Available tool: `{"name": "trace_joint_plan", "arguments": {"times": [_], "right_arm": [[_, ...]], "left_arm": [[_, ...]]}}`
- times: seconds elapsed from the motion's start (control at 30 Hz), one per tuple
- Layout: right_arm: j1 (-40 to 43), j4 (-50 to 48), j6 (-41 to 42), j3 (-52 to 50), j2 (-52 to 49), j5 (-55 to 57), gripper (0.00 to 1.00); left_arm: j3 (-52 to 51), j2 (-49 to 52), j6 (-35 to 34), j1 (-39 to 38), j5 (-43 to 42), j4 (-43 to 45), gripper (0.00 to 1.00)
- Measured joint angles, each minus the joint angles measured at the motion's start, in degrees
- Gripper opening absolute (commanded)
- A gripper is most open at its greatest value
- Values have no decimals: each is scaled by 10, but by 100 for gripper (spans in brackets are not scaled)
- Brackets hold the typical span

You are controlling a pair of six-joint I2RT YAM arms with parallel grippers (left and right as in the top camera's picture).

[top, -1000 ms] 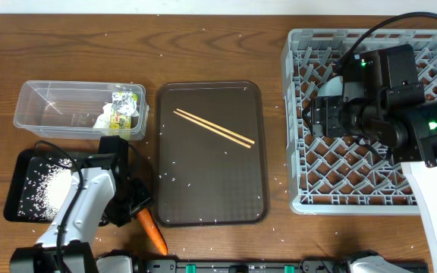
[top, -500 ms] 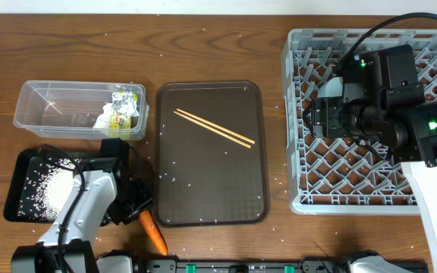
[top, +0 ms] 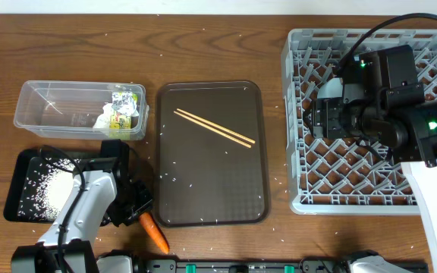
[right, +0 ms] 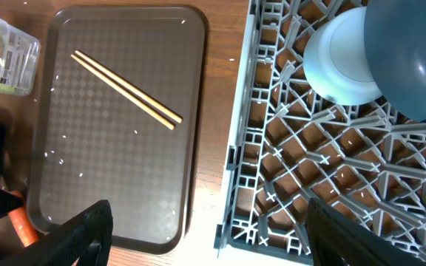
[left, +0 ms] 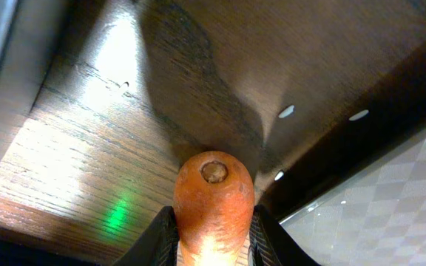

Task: Sort waste into correct bins and load items into the dishwasher rack
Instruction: 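Drop the carrot onto the black tray with the left gripper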

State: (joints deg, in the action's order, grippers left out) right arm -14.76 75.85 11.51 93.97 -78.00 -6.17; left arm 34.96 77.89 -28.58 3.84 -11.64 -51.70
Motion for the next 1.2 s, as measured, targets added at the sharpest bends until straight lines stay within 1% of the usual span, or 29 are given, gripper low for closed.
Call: {"name": "trace_joint_plan", "arguments": {"times": [0.2, 0.37, 0.5, 0.67, 0.73, 0.83, 0.97, 1.13, 1.17, 1.2], "right_arm": [[0, 1, 0, 0, 0, 0, 77], [0, 2, 0, 0, 0, 0, 77], [0, 2, 0, 0, 0, 0, 77], [0, 4, 0, 0, 0, 0, 77], [0, 7, 0, 0, 0, 0, 77], [0, 10, 0, 0, 0, 0, 77], [0, 11, 0, 0, 0, 0, 77], [0, 11, 0, 0, 0, 0, 77], [0, 11, 0, 0, 0, 0, 77], [0, 12, 0, 0, 0, 0, 77]], "left_arm": [[22, 0, 1, 0, 5, -49, 24], [112, 0, 1, 0, 11, -110, 24], [167, 0, 6, 0, 17, -124, 24], [217, 0, 12, 18, 54, -128, 22], [234, 0, 14, 42, 64, -127, 19], [250, -1, 16, 90, 74, -125, 19], [255, -2, 24, 175, 78, -120, 19], [255, -2, 42, 273, 83, -91, 19], [255, -2, 44, 288, 83, -86, 19], [255, -2, 45, 301, 84, -81, 23]]}}
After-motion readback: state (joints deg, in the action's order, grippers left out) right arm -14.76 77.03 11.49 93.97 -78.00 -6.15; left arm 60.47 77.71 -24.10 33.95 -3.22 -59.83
